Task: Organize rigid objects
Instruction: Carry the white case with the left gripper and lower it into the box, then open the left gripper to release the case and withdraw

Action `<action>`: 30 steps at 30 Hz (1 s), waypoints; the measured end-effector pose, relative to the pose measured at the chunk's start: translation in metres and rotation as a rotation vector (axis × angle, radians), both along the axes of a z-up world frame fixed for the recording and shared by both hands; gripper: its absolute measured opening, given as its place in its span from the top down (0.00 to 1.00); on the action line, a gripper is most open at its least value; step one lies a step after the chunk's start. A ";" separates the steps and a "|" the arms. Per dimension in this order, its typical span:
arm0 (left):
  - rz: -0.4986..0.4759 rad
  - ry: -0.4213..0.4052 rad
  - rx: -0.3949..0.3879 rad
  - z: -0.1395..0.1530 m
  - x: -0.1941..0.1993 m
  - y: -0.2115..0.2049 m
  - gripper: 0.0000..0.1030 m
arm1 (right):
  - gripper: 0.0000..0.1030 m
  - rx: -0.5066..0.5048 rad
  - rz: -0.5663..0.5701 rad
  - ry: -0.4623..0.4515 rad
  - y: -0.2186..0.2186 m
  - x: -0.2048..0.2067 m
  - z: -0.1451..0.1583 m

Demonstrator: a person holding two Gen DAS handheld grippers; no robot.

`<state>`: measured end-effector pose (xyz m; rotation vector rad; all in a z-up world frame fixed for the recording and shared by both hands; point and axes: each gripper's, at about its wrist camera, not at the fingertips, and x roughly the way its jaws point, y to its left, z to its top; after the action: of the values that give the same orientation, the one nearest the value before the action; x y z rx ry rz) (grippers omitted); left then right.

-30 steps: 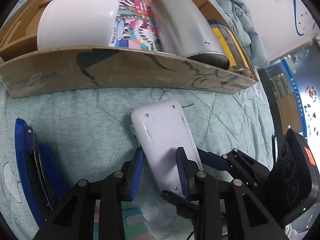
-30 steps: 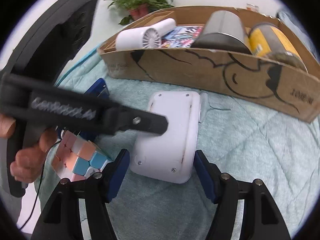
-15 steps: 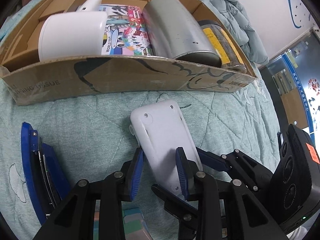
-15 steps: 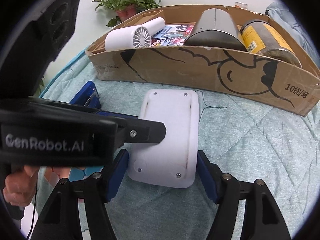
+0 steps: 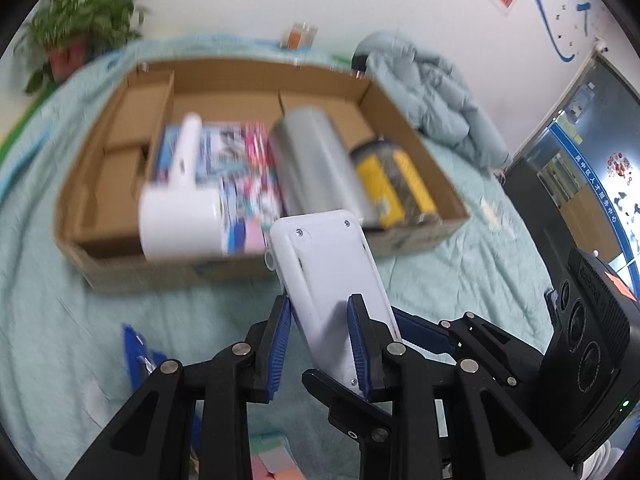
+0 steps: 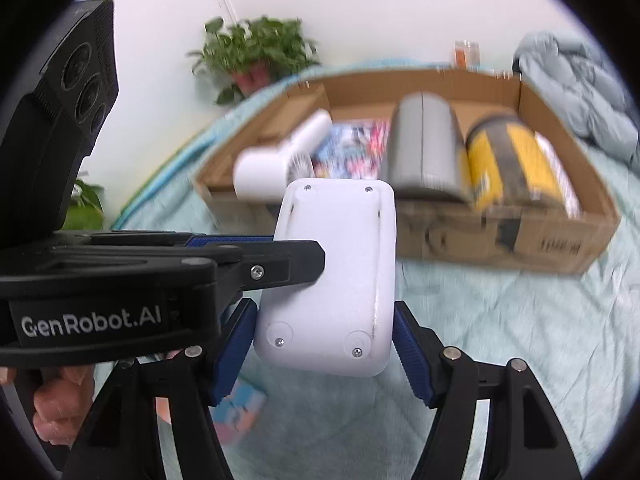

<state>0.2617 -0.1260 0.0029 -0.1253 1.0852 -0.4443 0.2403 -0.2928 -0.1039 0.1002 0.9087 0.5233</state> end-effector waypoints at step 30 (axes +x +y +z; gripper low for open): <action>-0.012 0.089 0.025 -0.020 0.138 0.025 0.69 | 0.32 -0.019 -0.051 0.076 0.037 0.094 0.002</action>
<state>0.4001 -0.1006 -0.0175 -0.1167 1.1790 -0.4392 0.3338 -0.2559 -0.1018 0.1270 0.9825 0.4657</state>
